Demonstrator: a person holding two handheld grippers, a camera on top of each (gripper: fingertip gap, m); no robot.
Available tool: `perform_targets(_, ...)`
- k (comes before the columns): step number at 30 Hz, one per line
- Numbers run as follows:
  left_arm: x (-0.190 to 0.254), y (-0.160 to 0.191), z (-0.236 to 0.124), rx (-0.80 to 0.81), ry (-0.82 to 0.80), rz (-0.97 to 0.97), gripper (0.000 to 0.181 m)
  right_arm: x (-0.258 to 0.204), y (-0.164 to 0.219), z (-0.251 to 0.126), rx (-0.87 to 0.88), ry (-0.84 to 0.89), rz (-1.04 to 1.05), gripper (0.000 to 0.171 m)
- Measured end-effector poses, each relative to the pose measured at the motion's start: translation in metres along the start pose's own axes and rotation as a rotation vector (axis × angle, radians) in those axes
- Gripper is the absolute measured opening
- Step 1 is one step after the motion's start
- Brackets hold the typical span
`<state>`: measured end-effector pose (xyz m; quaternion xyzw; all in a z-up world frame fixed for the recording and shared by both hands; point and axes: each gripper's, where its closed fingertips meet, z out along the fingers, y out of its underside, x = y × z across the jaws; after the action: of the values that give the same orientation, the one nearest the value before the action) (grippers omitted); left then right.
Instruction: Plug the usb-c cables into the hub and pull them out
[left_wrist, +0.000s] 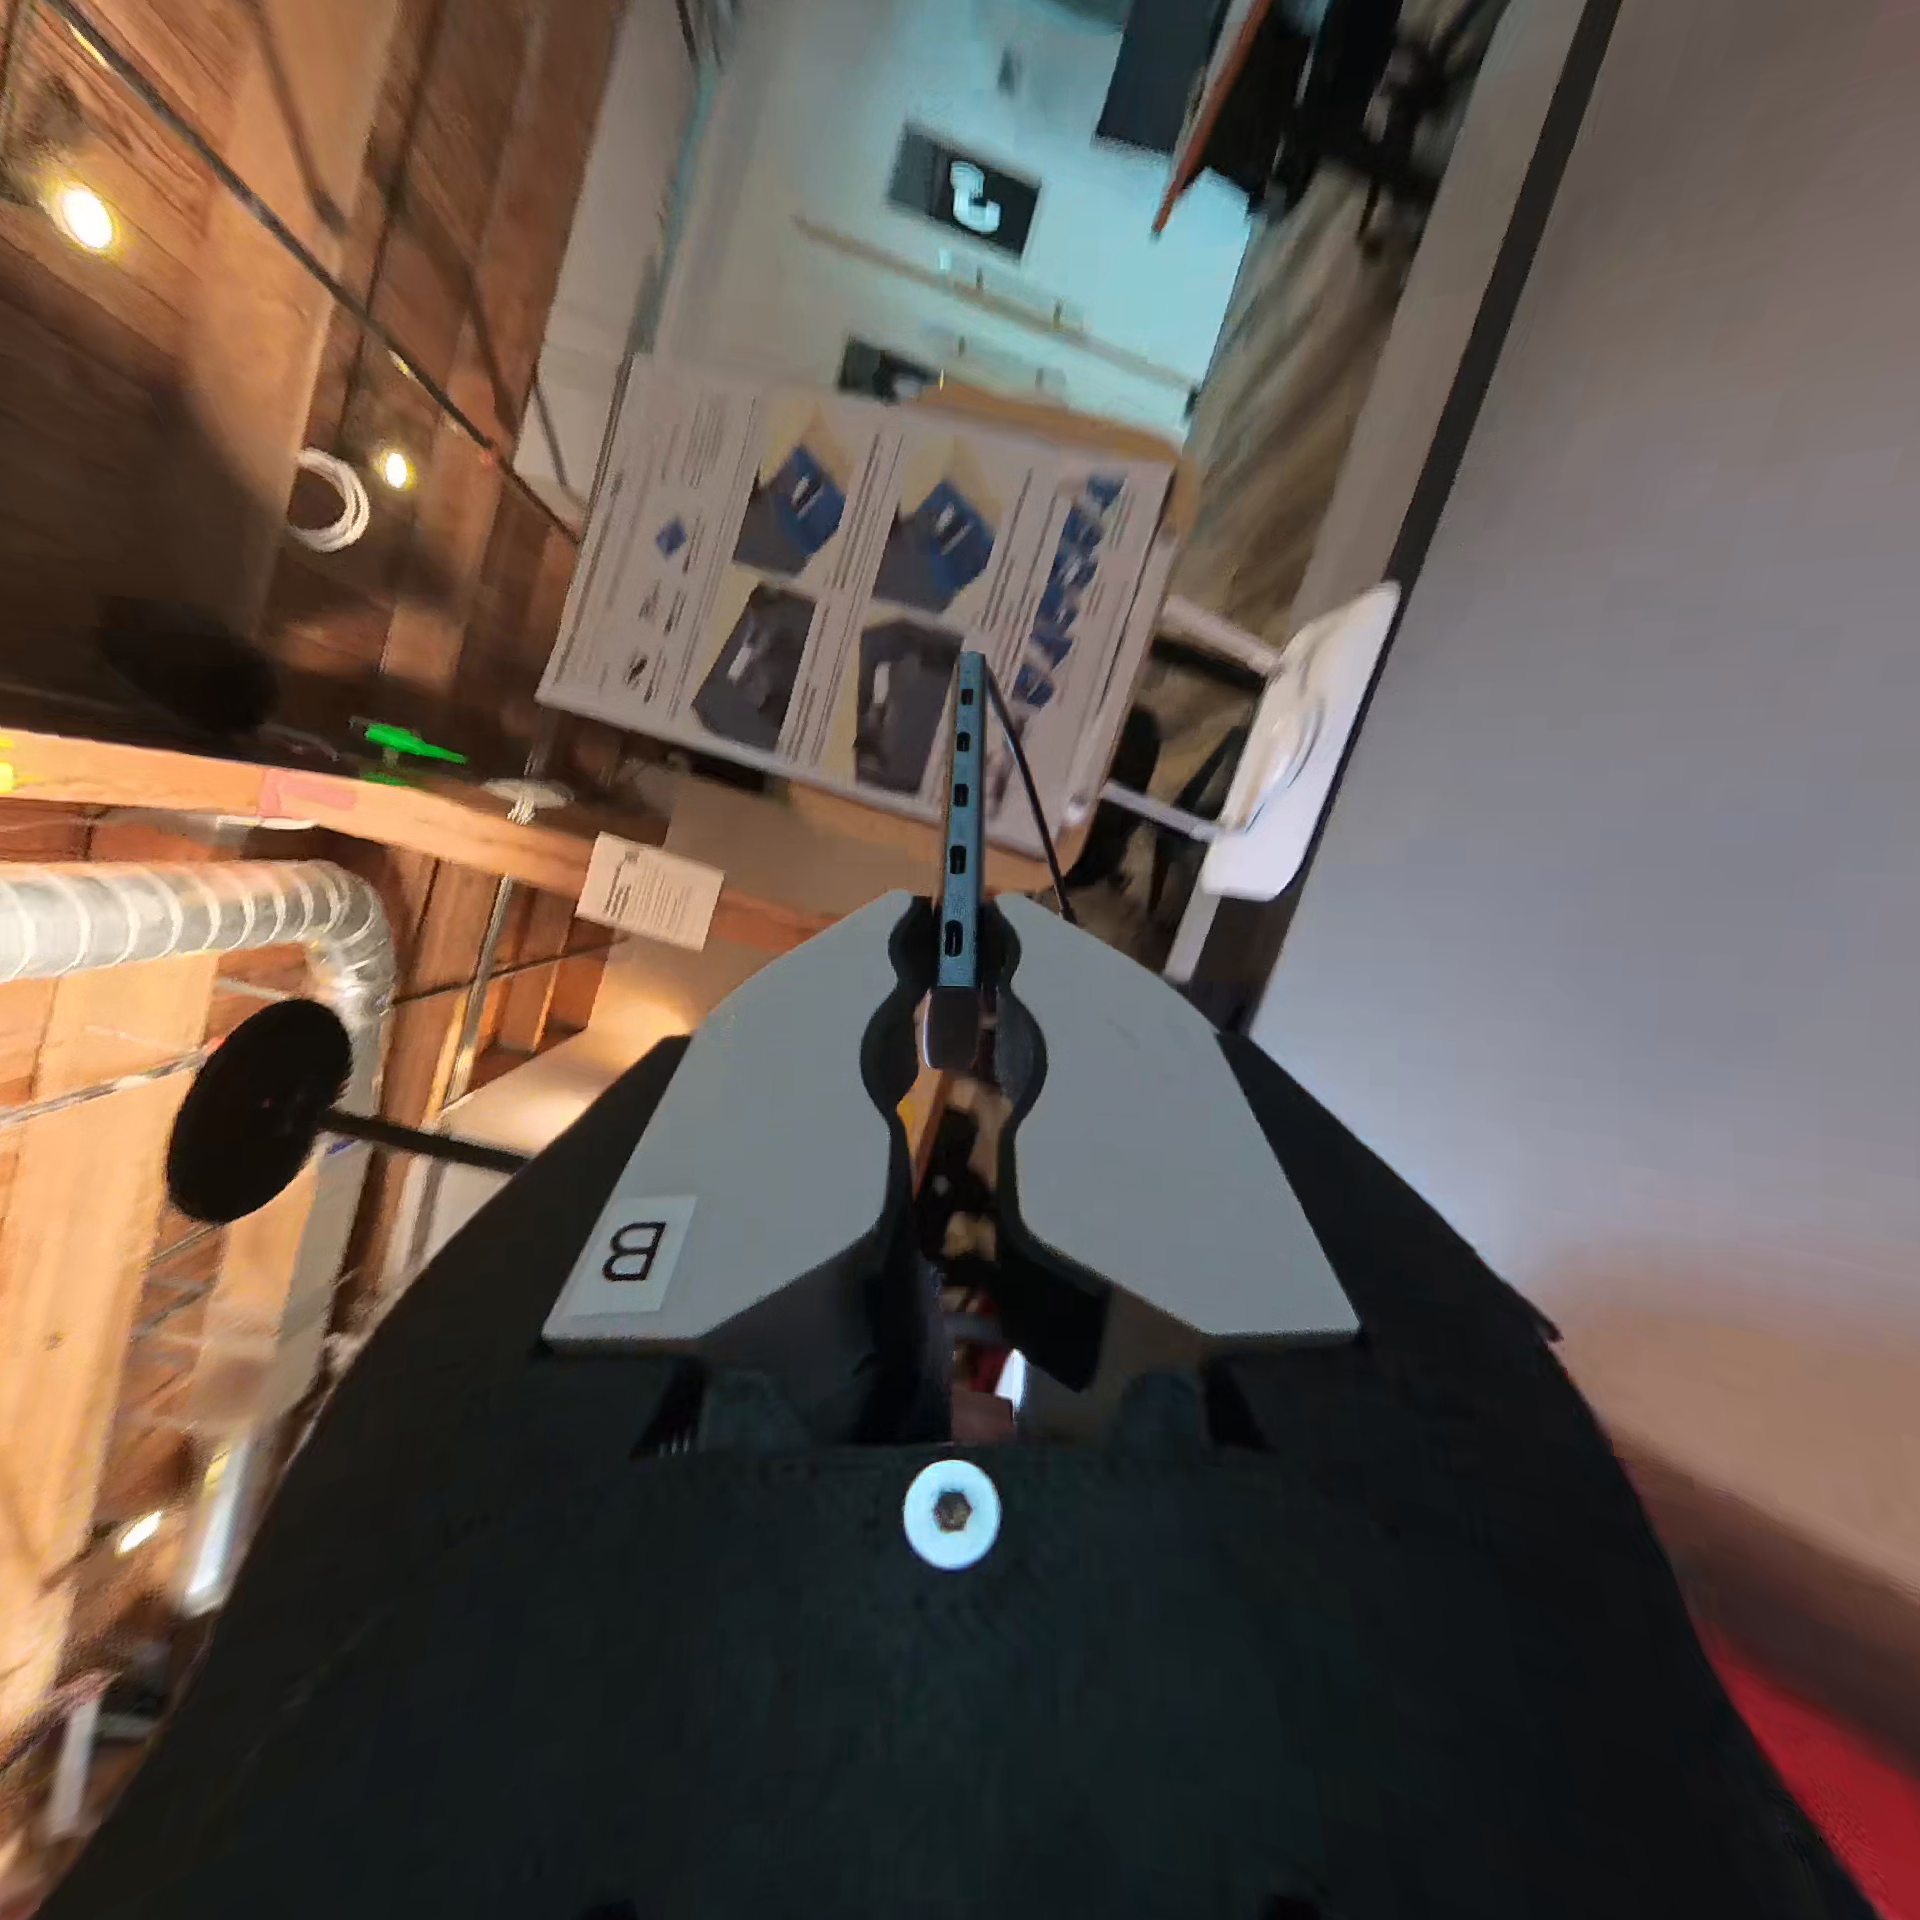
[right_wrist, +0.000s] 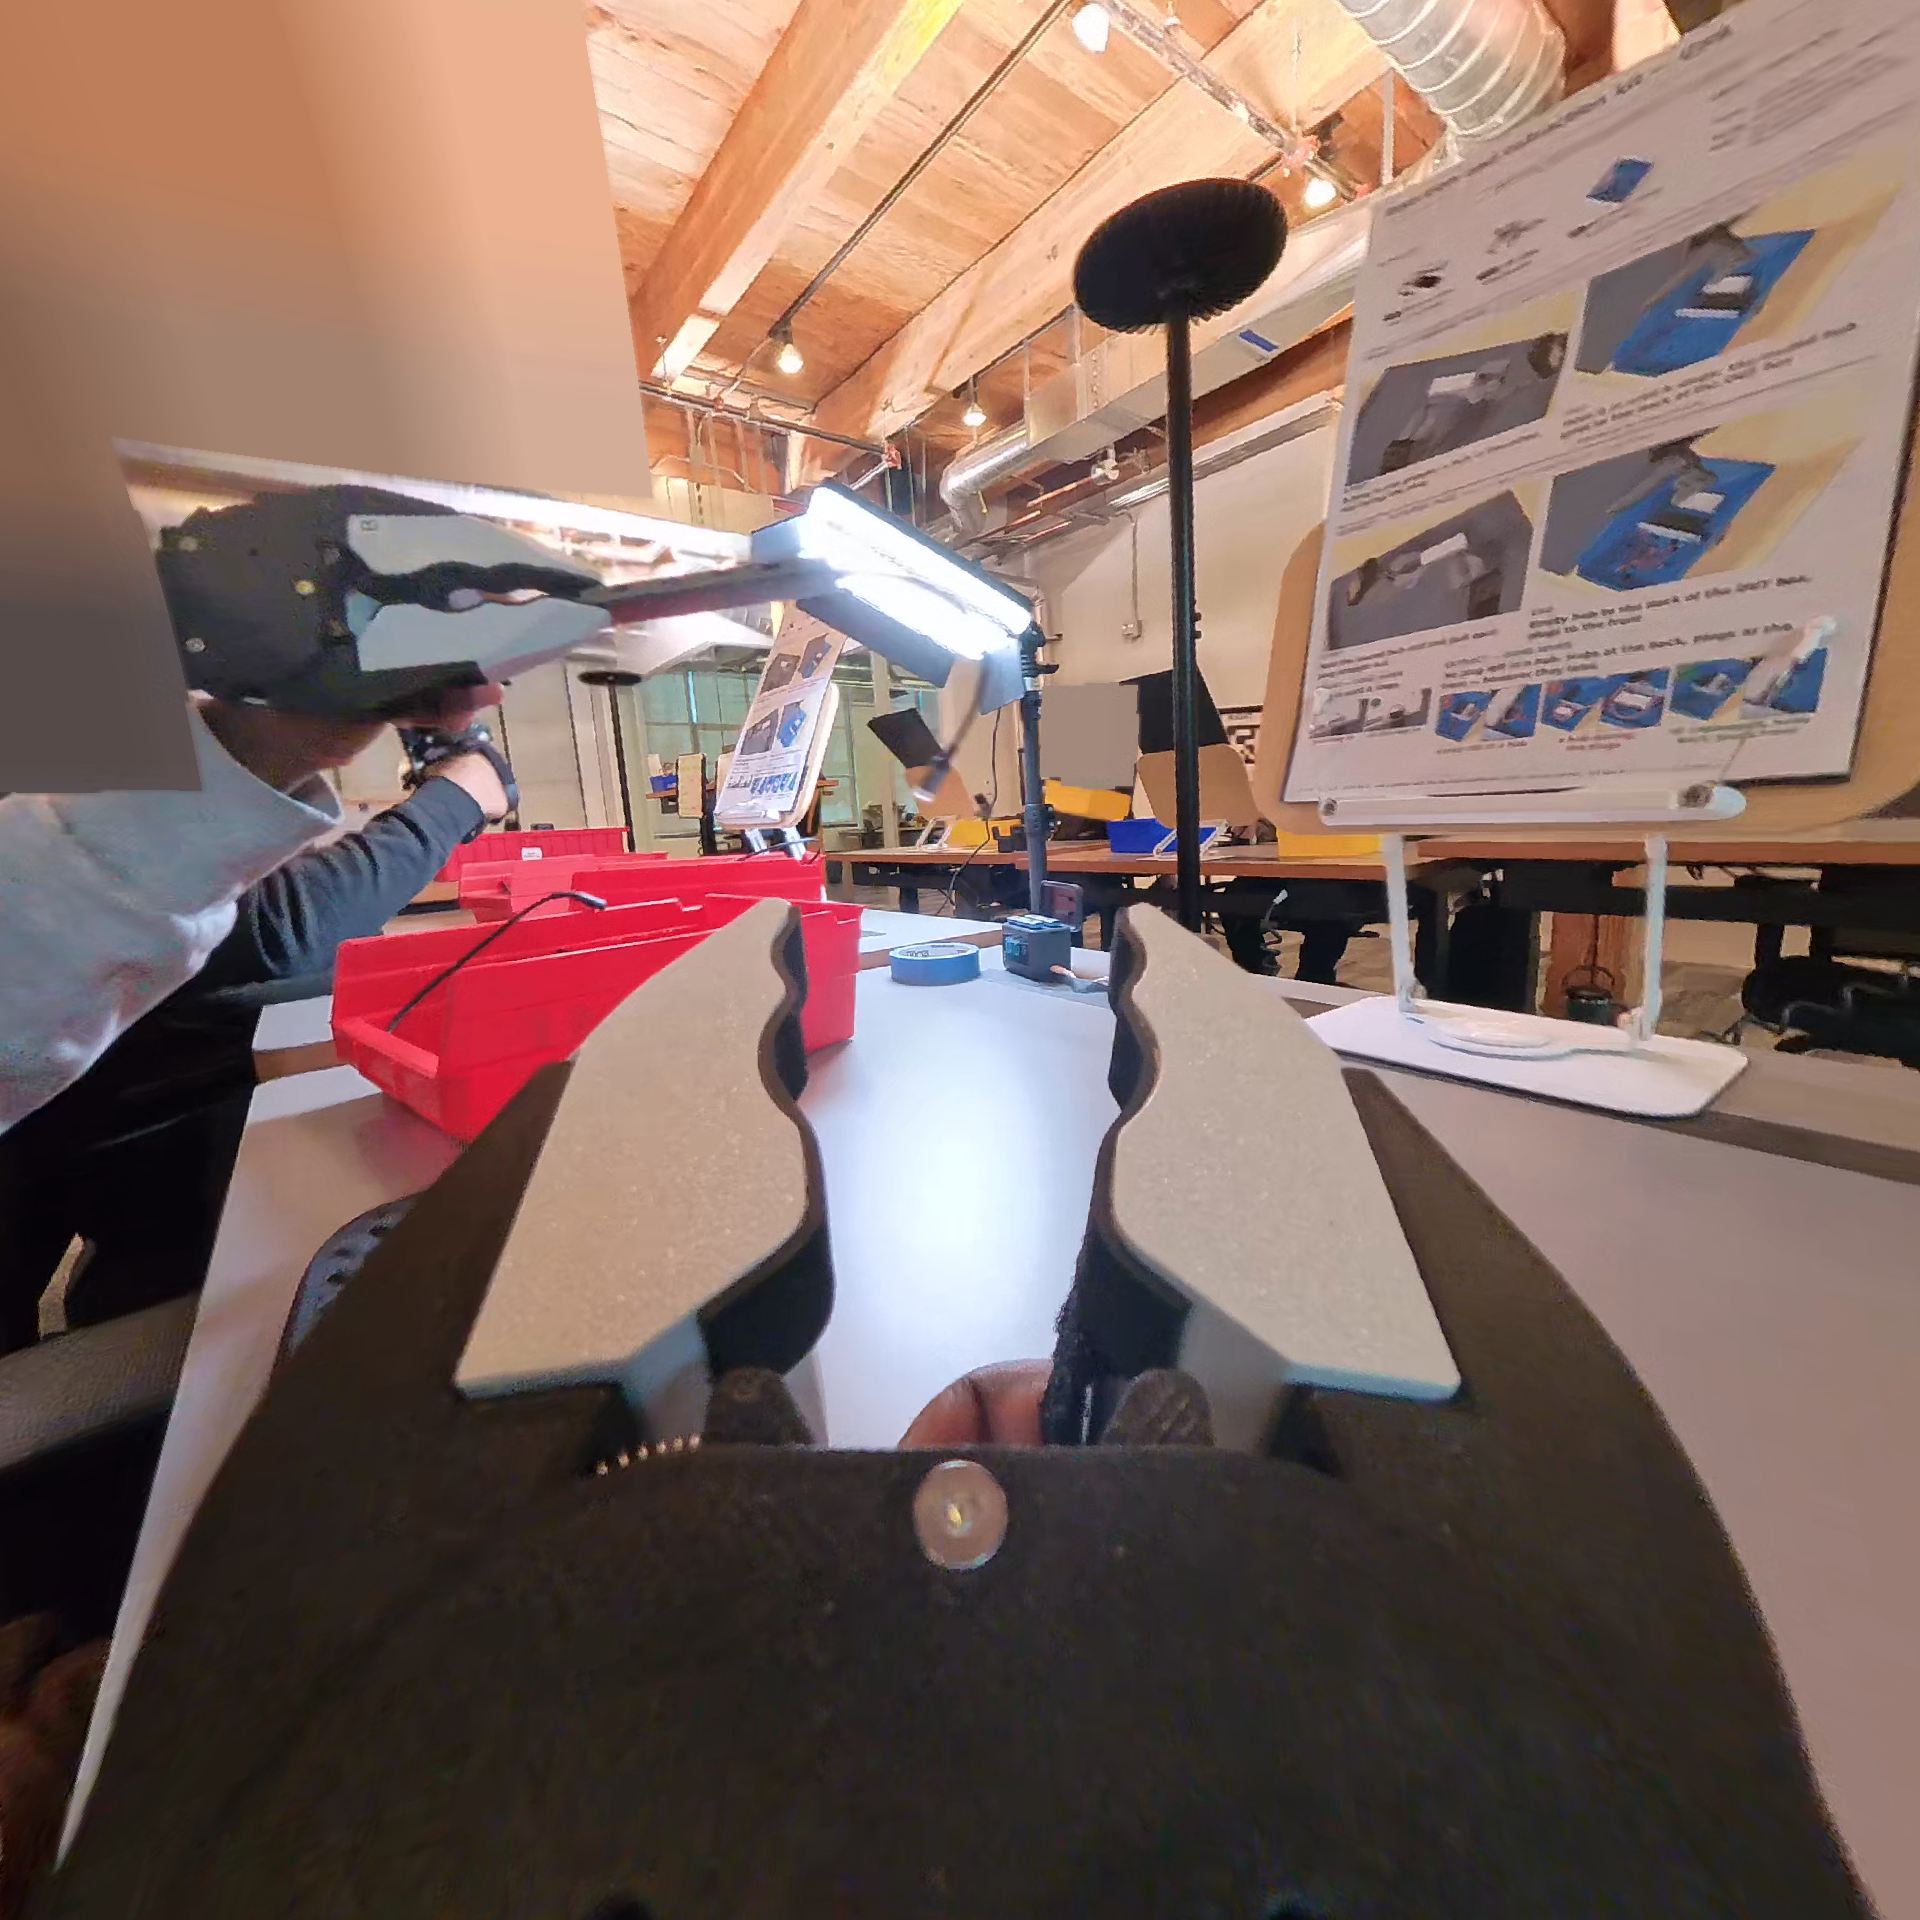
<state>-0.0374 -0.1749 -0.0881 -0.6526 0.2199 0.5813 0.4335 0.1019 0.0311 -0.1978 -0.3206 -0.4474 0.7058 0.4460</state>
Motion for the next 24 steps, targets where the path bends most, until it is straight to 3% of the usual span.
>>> perform_targets(5, 0.067, -0.042, 0.007, 0.16, 0.104, -0.152, 0.009, -0.025, 0.003, 0.004, -0.008, -0.035, -0.305, 0.056)
perform_targets(8, 0.103, -0.06, 0.007, 0.248, 0.197, -0.159, 0.01, -0.042, 0.006, 0.01, -0.002, -0.034, -0.627, 0.057)
perform_targets(15, 0.151, -0.093, -0.009, 0.39, 0.402, -0.079, 0.01, -0.062, 0.033, 0.029, -0.205, -0.16, -1.024, 0.065)
perform_targets(17, 0.161, -0.101, -0.015, 0.433, 0.444, -0.049, 0.01, -0.066, 0.035, 0.032, -0.226, -0.195, -1.108, 0.051)
perform_targets(20, 0.165, -0.111, -0.016, 0.469, 0.436, -0.075, 0.01, -0.067, 0.042, 0.031, -0.306, -0.233, -1.21, 0.013)
perform_targets(23, 0.157, -0.109, -0.007, 0.436, 0.344, -0.243, 0.02, -0.058, 0.042, 0.024, -0.411, -0.219, -1.287, 0.009)
perform_targets(24, 0.151, -0.108, -0.006, 0.437, 0.312, -0.349, 0.037, -0.05, 0.041, 0.021, -0.452, -0.191, -1.301, 0.009)
